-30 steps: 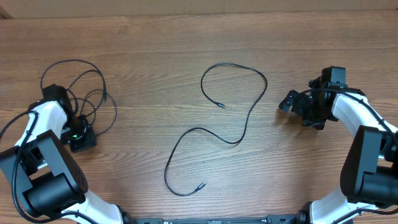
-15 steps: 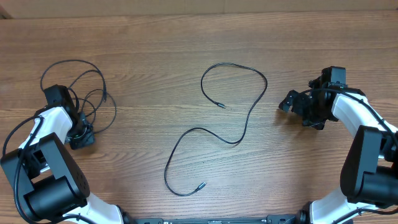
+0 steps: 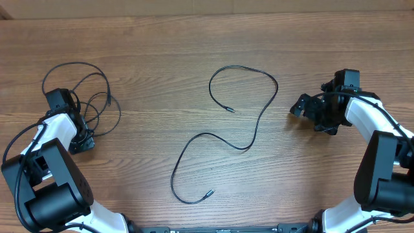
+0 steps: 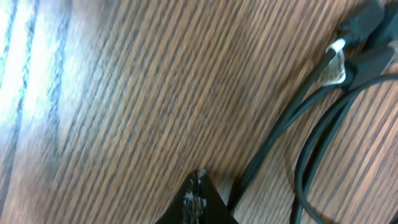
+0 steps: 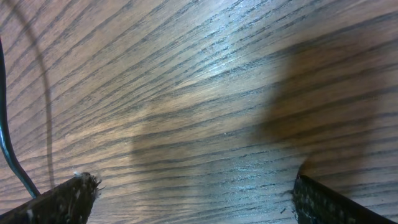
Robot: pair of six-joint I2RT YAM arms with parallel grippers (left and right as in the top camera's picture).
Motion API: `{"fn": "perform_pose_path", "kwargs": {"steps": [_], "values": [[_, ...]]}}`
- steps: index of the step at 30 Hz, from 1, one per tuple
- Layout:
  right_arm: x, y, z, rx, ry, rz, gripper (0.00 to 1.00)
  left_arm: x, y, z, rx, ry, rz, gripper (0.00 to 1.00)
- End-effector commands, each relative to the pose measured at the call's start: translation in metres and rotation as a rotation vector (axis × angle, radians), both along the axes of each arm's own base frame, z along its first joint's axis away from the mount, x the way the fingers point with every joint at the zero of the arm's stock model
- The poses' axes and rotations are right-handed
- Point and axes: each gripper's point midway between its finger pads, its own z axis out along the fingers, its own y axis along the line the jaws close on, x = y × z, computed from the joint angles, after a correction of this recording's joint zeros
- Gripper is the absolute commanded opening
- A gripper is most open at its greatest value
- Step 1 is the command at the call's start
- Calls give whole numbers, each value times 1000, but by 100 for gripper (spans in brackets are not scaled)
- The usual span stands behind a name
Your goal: Untangle cables
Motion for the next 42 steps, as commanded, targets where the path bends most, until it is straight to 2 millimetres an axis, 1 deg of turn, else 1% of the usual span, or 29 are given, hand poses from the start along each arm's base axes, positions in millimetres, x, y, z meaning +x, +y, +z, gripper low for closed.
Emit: {"fn": "perform_pose_path", "kwargs": {"steps": [1,6,10,12,15,17,21,26,29,30,31,33,36,38,41,42], "values": [[1,-3,5,-14,-19,-5,100,-9,4,-7,35,42,4,5],[1,-3,5,-14,-19,-4,100,-7,5,-26,27,58,3,5],[1,-3,5,-14,-19,-4,100,-3,7,-48,22,69,3,4],[1,-3,5,-14,-19,-4,100,-1,8,-62,20,74,2,4],[1,-3,5,-14,-19,-5,100,4,11,-75,30,84,-62,4],[1,-3,5,-14,-20,-4,100,13,13,-77,47,74,-146,4],[1,-3,5,-14,-20,-4,100,34,16,-74,77,44,-319,4],[1,-3,5,-14,-20,-5,100,53,17,-68,113,18,-488,4],[1,-3,5,-14,-19,-4,100,57,18,-62,141,32,-567,4],[1,-3,5,-14,-19,-5,100,56,18,-59,153,60,-642,4],[1,-3,5,-14,-19,-5,100,54,17,-57,159,94,-706,4],[1,-3,5,-14,-20,-5,100,49,16,-53,163,130,-756,4],[1,-3,5,-14,-19,-4,100,45,18,-41,168,139,-749,4],[1,-3,5,-14,-20,-4,100,45,16,-28,163,115,-751,4],[1,-3,5,-14,-20,-4,100,52,3,-7,135,37,-781,4],[1,-3,5,-14,-20,-4,100,56,-6,0,109,-11,-803,4]]}}
